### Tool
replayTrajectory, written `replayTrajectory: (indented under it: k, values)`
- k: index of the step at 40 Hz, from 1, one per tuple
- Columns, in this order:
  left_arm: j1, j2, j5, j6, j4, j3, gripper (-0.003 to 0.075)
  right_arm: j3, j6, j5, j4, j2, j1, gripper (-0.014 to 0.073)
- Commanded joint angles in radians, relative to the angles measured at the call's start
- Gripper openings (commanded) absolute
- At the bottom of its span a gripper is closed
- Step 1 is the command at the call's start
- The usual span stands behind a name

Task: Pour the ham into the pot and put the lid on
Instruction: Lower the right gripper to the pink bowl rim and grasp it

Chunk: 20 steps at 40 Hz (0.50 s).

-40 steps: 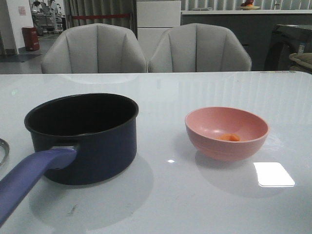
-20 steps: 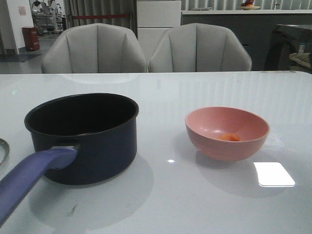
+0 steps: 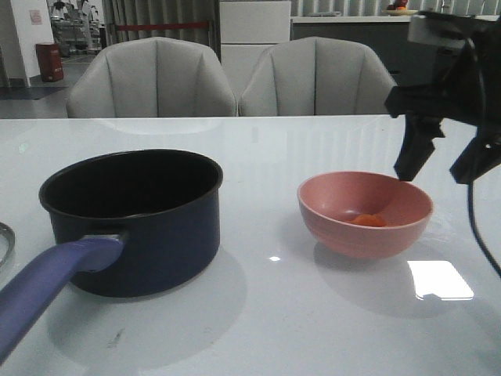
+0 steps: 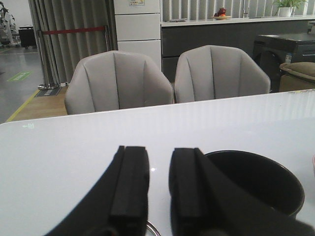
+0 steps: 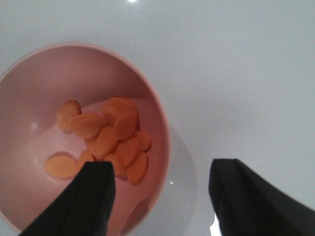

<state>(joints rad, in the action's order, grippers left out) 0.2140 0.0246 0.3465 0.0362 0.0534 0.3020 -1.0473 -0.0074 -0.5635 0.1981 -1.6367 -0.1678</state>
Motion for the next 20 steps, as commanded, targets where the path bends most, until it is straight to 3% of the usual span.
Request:
replayTrajectory:
  k: [1, 4, 8, 16, 20]
  values:
    - [0.006, 0.012, -0.082, 0.0, -0.007, 0.025, 0.0206, -0.069, -0.016, 0.024, 0.007, -0.026, -0.003, 0.0518]
    - [0.006, 0.012, -0.082, 0.0, -0.007, 0.025, 0.0206, -0.088, -0.016, 0.02, 0.007, -0.067, -0.002, 0.0515]
    - [0.006, 0.012, -0.082, 0.0, -0.009, 0.025, 0.0206, -0.113, -0.016, -0.004, 0.007, -0.12, -0.002, 0.0447]
    - [0.006, 0.012, -0.082, 0.0, -0.009, 0.025, 0.0206, -0.157, -0.016, -0.024, 0.023, -0.169, -0.002, 0.0133]
    - [0.006, 0.012, -0.082, 0.0, -0.009, 0.025, 0.0206, -0.161, -0.016, 0.001, 0.023, -0.169, -0.002, 0.0146]
